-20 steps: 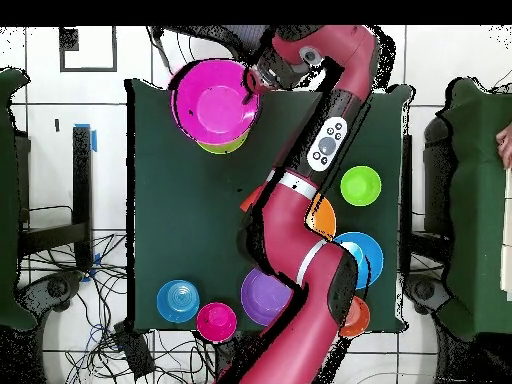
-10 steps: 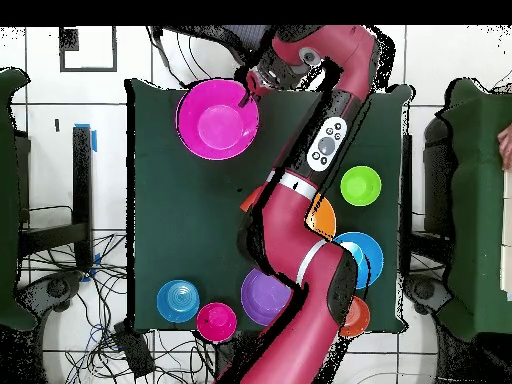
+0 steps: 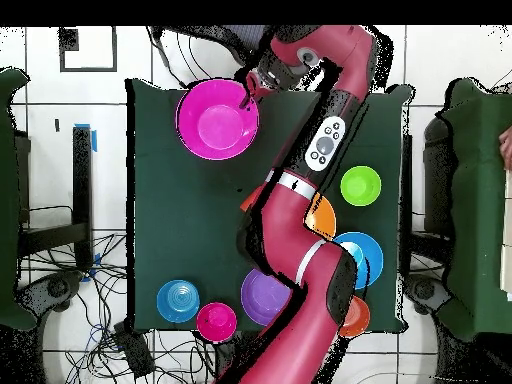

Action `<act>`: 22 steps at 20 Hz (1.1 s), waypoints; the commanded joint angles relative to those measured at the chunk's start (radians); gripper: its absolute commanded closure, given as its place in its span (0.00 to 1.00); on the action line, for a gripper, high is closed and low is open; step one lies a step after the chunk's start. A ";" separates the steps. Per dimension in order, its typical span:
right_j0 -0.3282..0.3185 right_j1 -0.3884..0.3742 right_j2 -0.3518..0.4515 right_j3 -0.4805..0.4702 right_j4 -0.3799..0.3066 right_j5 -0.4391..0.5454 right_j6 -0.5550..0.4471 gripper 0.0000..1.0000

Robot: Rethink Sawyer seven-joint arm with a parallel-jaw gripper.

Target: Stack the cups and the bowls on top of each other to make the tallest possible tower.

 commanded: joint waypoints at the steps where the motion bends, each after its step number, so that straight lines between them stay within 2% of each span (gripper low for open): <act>1: 0.026 -0.017 -0.151 -0.087 -0.111 0.005 -0.350 0.00; 4: 0.026 -0.023 -0.145 -0.088 -0.123 0.021 -0.348 0.00; 8: 0.032 -0.052 -0.131 -0.087 -0.181 0.040 -0.354 0.00; 14: 0.034 -0.090 -0.114 -0.082 -0.243 0.043 -0.417 0.00; 16: 0.035 -0.091 -0.092 -0.088 -0.259 0.064 -0.376 0.00; 19: 0.036 -0.102 -0.082 -0.087 -0.280 0.085 -0.384 0.00; 22: 0.036 -0.109 -0.051 -0.097 -0.285 0.154 -0.313 0.00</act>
